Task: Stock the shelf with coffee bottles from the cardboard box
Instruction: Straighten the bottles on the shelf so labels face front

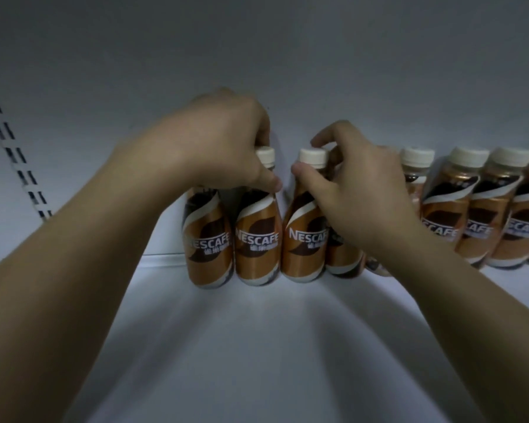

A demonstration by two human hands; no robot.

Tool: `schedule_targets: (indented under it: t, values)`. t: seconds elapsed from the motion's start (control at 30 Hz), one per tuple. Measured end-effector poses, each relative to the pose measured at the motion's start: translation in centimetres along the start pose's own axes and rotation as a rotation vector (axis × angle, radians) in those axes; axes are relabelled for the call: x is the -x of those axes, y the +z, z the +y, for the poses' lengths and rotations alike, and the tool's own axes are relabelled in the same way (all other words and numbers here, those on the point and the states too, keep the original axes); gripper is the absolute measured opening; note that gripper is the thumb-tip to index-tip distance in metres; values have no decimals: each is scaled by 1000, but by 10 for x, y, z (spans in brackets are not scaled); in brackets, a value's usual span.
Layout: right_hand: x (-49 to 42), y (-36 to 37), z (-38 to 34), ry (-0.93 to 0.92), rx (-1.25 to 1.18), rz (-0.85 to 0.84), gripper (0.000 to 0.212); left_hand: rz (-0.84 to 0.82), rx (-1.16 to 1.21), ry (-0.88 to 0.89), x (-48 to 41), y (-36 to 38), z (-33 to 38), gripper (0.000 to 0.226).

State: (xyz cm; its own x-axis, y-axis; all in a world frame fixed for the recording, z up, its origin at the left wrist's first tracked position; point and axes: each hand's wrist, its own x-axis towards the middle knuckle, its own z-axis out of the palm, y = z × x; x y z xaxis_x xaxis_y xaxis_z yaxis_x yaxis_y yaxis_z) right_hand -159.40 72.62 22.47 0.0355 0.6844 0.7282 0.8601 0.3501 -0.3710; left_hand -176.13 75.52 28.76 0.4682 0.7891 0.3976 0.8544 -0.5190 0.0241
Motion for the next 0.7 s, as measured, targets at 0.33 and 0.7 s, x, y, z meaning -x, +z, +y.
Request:
schedule_targets:
  t: [0.33,0.7]
  values:
    - [-1,-5,7,96,-275,-103,25,87,-74,-79,-4,8,3,53]
    - [9,11,-9,107,-173,140,32,19,-49,-37,-1,2,3,47]
